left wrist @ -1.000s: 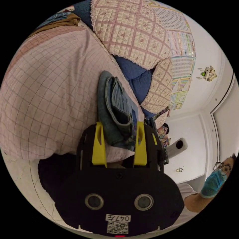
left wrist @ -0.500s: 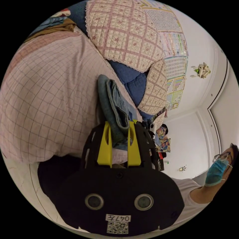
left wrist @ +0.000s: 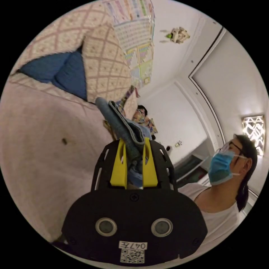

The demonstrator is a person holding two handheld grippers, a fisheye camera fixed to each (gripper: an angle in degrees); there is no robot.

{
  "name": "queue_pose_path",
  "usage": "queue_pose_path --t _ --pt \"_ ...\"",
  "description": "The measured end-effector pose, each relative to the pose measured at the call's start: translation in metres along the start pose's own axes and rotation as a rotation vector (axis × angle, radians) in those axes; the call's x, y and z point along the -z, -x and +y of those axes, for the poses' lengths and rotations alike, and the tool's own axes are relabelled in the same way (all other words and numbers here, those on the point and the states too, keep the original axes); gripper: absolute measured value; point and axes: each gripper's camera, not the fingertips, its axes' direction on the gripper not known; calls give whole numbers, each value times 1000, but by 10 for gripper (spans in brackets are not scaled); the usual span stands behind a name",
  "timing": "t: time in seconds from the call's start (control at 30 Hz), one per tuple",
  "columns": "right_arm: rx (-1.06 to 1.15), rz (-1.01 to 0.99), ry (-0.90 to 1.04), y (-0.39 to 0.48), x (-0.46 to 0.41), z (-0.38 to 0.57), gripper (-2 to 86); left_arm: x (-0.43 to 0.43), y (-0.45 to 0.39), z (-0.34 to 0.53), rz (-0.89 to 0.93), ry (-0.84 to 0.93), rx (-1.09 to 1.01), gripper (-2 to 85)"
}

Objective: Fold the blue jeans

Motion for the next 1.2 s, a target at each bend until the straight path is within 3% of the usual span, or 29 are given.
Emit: queue_pose_path --t 0.23,0.3,0.37,0.43,0.5,0.63,0.7,0.83,0.9,1.0,1.1,1.2 --pt "-195 383 -432 -91 87 -18 -4 -221 -84 -225 164 225 -241 88" --pt "-300 443 -496 -122 86 -22 -3 -296 -77 -290 18 251 -168 120" --pt "-459 524 -570 -166 71 -15 -1 -315 -58 -301 -191 180 -92 137" --pt "-570 629 -510 -197 50 -5 5 -314 -47 -281 -262 153 -88 141" --pt "-615 713 -404 -218 33 7 17 -289 -52 -227 -344 187 -238 139" --pt "-506 636 -398 -216 39 23 71 -189 -61 -109 -496 172 -427 124" --pt "-506 595 -403 -204 52 28 98 -96 -67 -30 -518 118 -398 114" --pt "-438 602 -635 -122 88 75 103 47 -91 117 -544 -6 -311 84" --pt "-361 542 -647 -75 81 97 87 120 -106 221 -730 -64 -230 60" --pt "-209 348 -495 0 35 117 54 187 -120 316 -948 -86 -148 16" --pt "-52 106 -239 70 -39 124 44 233 -147 373 -1095 -155 -212 -3" --pt "64 -29 -30 133 -98 122 50 274 -154 425 -1136 -237 -154 -2"
